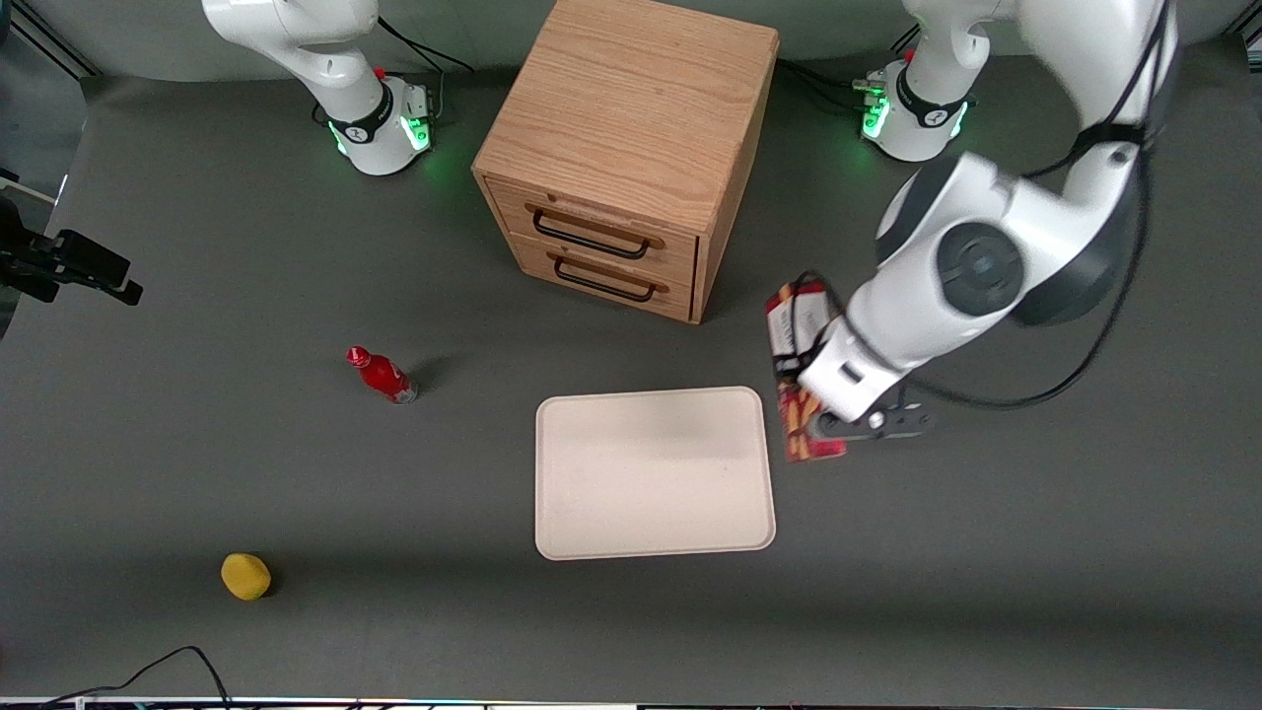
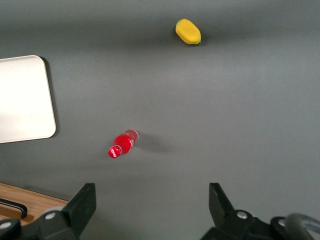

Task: Place red cookie box on tray
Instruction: 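Lift the cookie box and carry it toward the cream tray, then lower the cookie box onto the tray edge and open the left gripper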

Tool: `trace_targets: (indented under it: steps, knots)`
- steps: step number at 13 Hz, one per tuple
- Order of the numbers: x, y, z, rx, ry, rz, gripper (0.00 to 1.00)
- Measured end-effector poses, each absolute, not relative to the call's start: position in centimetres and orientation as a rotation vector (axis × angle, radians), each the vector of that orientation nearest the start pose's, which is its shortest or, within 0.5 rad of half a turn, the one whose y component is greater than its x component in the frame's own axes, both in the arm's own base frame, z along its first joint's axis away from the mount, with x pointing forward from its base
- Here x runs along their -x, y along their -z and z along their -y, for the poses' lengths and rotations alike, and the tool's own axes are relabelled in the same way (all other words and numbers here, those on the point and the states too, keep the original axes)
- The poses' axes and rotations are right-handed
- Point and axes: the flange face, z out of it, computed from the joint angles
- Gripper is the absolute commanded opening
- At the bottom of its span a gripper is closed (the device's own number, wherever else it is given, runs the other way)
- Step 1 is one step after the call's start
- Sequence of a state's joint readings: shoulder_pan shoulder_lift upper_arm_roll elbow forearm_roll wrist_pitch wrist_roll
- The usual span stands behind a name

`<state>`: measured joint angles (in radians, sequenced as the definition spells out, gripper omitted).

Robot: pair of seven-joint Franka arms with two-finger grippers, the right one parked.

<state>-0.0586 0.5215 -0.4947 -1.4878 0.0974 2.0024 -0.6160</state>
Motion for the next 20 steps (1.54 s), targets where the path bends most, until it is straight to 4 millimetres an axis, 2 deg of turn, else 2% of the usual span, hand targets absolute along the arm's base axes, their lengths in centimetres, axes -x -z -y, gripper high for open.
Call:
trace_targets:
  steps: [2,3,5,6,7,8,12,14,15,16,18,19,20]
  knots:
    - [-63.6,-33.4,33.0,3.304,-0.004,0.142,0.0]
    - [-63.9,-30.7,33.6,3.308,0.03,0.145,0.0]
    - [-64.1,-27.2,34.2,3.287,0.068,0.131,0.0]
    - [-64.1,-26.4,34.2,3.27,0.073,0.116,0.0]
    - [-64.1,-25.9,34.1,3.257,0.08,0.099,0.41]
    - [-64.0,-25.6,34.2,3.245,0.089,0.079,0.99]
    - [-64.1,-25.2,34.1,3.227,0.099,0.067,1.0]
    - [-64.5,-26.3,33.3,3.192,0.052,0.09,1.0]
    - [-64.6,-28.1,32.7,3.162,0.003,0.115,1.0]
    - [-64.5,-31.1,31.9,3.143,-0.035,0.153,1.0]
    - [-63.7,-39.0,29.6,3.122,-0.086,0.227,1.0]
    - [-62.9,-43.2,27.8,3.116,-0.117,0.239,1.0]
    - [-62.1,-47.3,25.0,3.118,-0.153,0.228,1.0]
